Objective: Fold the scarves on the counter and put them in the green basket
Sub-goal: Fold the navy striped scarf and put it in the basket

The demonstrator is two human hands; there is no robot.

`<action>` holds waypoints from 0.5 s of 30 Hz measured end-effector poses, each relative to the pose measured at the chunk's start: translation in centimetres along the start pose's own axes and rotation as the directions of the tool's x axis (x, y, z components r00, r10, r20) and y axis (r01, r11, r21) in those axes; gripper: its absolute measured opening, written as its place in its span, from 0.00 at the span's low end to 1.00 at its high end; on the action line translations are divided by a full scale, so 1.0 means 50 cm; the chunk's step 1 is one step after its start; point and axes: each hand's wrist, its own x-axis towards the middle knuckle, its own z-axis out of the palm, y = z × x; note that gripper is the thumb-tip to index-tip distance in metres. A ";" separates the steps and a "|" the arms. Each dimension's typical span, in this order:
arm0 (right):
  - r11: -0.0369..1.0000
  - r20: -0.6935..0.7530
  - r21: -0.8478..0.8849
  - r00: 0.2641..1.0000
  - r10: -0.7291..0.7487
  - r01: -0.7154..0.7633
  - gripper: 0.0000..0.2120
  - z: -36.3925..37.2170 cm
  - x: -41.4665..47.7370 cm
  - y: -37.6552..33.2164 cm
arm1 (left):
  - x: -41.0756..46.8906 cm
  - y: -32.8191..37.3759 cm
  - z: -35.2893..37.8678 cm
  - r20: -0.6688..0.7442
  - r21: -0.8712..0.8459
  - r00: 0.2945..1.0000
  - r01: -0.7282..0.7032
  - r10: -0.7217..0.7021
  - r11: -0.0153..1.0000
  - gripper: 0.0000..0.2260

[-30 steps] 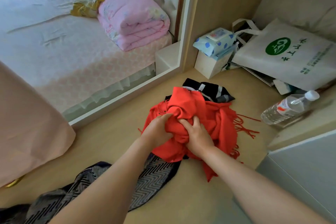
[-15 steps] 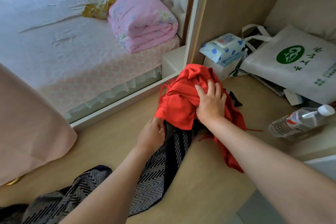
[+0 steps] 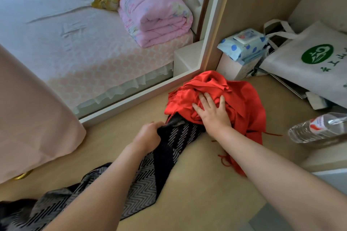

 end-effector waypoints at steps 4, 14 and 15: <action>0.993 0.051 0.008 0.992 0.115 -0.116 0.40 -0.030 0.022 0.016 | -0.027 -0.009 -0.063 0.173 0.185 0.975 0.108 -0.140 0.977 0.24; 0.988 0.182 0.100 0.978 0.100 -0.120 0.43 -0.046 0.011 -0.010 | -0.076 0.013 -0.086 0.614 0.622 0.680 -0.105 -0.401 0.776 0.23; 0.984 0.168 0.155 0.984 0.059 -0.086 0.41 -0.043 0.004 -0.011 | -0.069 0.017 -0.080 0.637 0.645 0.632 -0.125 -0.441 0.754 0.21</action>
